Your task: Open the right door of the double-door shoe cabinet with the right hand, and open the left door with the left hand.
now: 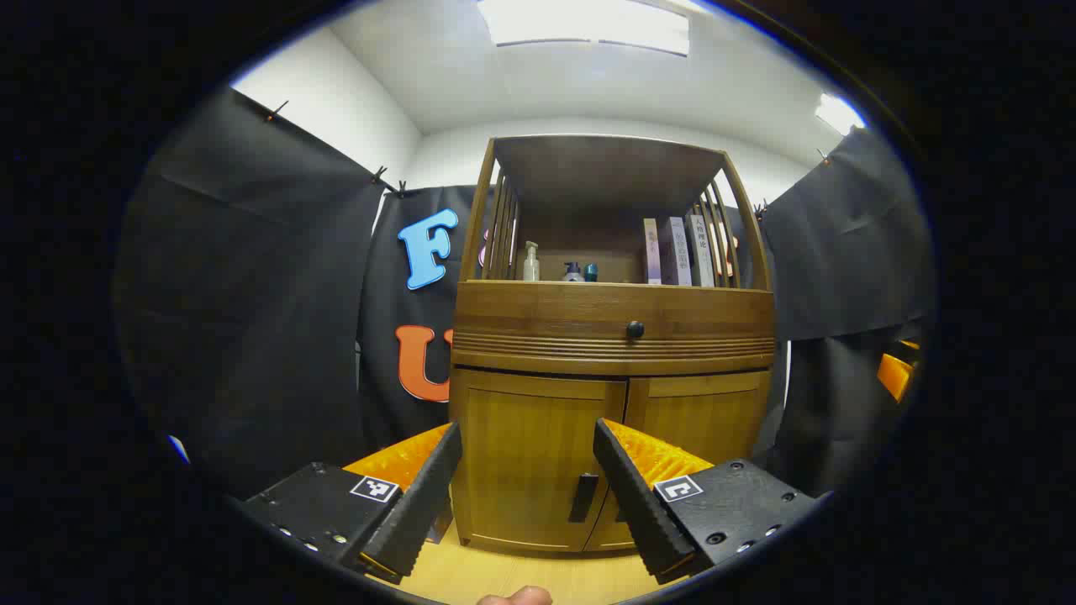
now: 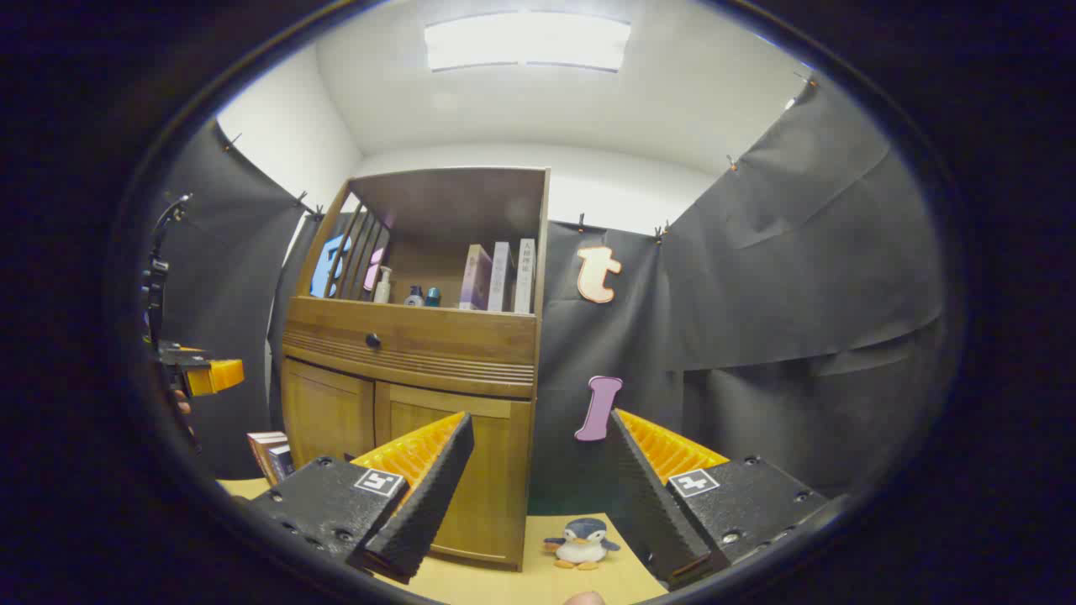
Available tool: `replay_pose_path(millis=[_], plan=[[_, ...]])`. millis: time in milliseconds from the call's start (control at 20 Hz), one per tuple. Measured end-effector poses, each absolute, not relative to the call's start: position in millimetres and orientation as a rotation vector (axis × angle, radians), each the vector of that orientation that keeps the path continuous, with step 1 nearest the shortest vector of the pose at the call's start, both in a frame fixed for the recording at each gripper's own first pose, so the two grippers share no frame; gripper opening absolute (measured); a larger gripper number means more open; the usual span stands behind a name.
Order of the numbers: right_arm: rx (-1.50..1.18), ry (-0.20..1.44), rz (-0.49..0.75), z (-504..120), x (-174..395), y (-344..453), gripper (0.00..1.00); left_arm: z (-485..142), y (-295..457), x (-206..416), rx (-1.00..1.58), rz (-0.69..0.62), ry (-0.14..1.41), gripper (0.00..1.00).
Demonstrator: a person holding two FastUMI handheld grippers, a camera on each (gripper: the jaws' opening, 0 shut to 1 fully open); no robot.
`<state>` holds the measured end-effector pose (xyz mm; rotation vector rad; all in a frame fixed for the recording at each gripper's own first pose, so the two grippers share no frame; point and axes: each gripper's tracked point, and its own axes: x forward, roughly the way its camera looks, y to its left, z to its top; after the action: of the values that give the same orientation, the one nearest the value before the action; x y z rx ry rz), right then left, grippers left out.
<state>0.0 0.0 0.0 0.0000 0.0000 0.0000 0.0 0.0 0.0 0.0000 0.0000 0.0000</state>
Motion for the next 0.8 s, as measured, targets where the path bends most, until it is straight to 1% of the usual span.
replay_pose_path(millis=[50,100,450,800], plan=[[0.008,-0.006,-0.003,2,2,8,1.00,0,5,3,-0.003,-0.005,-0.004,1.00],[0.014,0.000,-0.007,0,3,14,1.00,-2,8,6,-0.004,-0.017,0.004,0.95],[-0.009,0.027,-0.010,-6,8,46,0.99,5,13,24,-0.011,-0.108,-0.031,0.95],[-0.019,0.037,-0.014,-10,17,58,0.99,5,20,33,-0.021,-0.124,-0.044,0.95]])
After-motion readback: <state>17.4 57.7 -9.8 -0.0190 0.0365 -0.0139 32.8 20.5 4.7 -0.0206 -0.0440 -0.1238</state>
